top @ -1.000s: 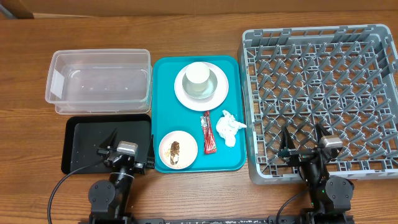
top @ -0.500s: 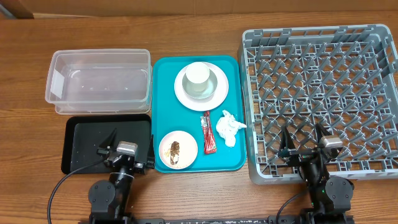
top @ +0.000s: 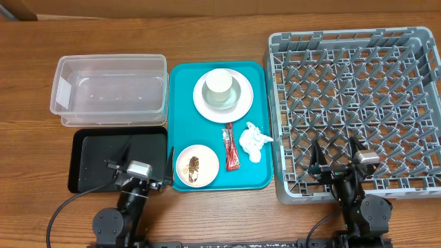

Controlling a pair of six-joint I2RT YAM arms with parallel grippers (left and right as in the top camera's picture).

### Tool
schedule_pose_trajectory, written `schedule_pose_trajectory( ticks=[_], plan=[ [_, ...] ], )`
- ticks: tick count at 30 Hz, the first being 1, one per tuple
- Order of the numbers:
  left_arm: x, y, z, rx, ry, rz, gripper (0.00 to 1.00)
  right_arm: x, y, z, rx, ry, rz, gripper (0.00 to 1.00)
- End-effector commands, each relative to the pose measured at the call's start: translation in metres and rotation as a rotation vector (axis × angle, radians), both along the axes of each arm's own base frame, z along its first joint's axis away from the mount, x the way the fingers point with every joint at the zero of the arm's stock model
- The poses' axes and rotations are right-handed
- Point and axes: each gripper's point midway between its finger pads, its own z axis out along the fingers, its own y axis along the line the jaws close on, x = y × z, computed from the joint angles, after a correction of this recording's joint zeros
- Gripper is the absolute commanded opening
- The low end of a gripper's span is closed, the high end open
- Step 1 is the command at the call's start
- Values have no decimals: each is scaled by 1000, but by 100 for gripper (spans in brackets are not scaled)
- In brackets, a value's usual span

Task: Sort waste into correct bins and load items into the dishwasher
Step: 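Reach the left gripper to the red wrapper on the teal tray and grasp it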

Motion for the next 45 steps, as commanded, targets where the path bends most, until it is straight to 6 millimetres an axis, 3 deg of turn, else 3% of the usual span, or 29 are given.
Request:
schedule_pose_trajectory(
  ticks=[1, 5, 11, 19, 27, 28, 29, 30, 32, 33, 41, 43, 45],
  plan=[
    [-14, -7, 45, -58, -17, -57, 100, 0, 0, -2, -3, -5, 0, 100],
    [-17, -12, 75, -56, 83, -80, 100, 0, 0, -2, -3, -5, 0, 100],
    [0, -24, 107, -49, 344, -146, 100, 0, 0, -2, -3, -5, 0, 100],
    [30, -64, 123, -115, 564, -415, 100, 0, 0, -2, -3, -5, 0, 100],
    [39, -96, 98, -221, 718, -670, 100, 0, 0, -2, -3, -5, 0, 100],
    [40, -98, 94, -233, 738, -689, 88, 0, 0, -2, -3, -5, 0, 100],
    [41, -100, 90, -250, 764, -699, 65, 0, 0, -2, -3, -5, 0, 100],
    [44, -101, 85, -276, 801, -692, 36, 0, 0, -2, -3, -5, 0, 100],
    [51, -101, 74, -321, 869, -640, 7, 0, 0, -2, -3, -5, 0, 100],
    [55, -100, 68, -348, 909, -591, 4, 0, 0, -2, -3, -5, 0, 100],
    [65, -111, 18, -270, 1041, -133, 4, 0, 0, -2, -3, -5, 0, 100],
    [62, -121, 7, -204, 1037, -64, 19, 0, 0, -2, -3, -5, 0, 100],
    [56, -136, -3, -148, 1045, -50, 27, 0, 0, -2, -3, -5, 0, 100]
  ],
)
